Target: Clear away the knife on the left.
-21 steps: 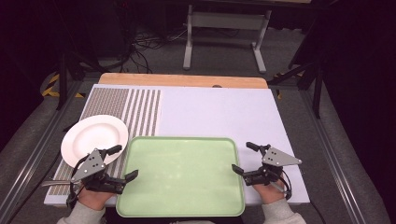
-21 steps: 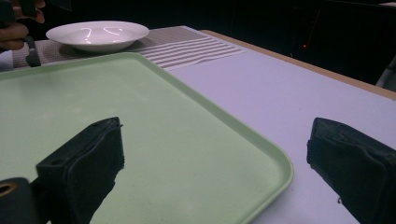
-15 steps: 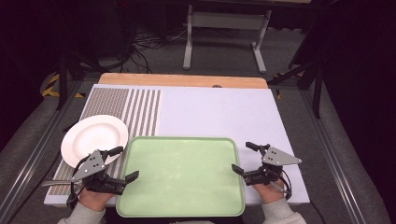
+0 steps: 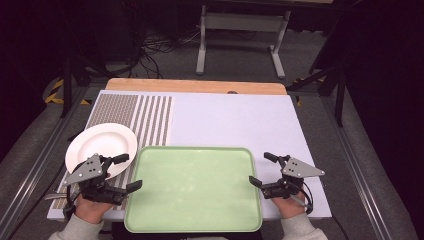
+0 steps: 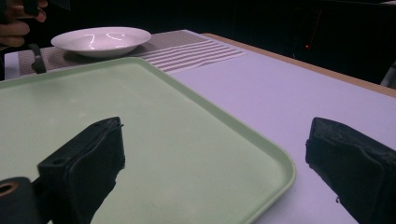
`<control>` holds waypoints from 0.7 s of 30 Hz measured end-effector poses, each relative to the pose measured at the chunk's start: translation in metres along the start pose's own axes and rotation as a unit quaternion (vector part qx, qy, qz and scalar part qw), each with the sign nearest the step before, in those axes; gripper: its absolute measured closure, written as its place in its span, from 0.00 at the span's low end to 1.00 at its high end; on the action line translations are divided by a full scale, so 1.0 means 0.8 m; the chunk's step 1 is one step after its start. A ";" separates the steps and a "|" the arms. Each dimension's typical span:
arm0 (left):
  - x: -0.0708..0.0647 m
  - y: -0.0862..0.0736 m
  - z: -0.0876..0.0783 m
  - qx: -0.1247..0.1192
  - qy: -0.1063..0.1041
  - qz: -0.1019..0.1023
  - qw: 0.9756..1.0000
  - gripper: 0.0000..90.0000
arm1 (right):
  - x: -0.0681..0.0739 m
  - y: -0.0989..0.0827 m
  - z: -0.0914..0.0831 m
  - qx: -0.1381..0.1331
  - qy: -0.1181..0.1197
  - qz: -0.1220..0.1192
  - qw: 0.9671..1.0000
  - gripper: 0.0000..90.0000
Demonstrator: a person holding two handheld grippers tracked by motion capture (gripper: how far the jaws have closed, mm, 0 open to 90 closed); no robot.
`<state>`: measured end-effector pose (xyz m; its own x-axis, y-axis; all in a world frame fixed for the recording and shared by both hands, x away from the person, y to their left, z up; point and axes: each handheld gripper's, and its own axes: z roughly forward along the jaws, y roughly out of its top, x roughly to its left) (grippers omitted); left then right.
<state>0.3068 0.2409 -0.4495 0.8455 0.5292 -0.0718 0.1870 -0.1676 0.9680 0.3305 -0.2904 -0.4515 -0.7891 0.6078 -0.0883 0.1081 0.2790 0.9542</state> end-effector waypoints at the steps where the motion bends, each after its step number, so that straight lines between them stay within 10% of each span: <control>1: 0.001 0.003 -0.002 0.001 -0.003 0.001 1.000 0.04 | 0.000 0.000 0.000 0.000 0.000 0.001 1.000 0.06; 21: 0.012 0.029 -0.021 0.089 -0.008 0.040 0.995 0.03 | -0.001 0.000 -0.001 0.002 0.007 0.000 1.000 0.07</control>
<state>0.3113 0.2559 -0.4235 0.8692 0.4944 -0.0015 0.2027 -0.3536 0.9132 0.3304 -0.2914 -0.4513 -0.7971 0.5978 -0.0852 0.1102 0.2829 0.9528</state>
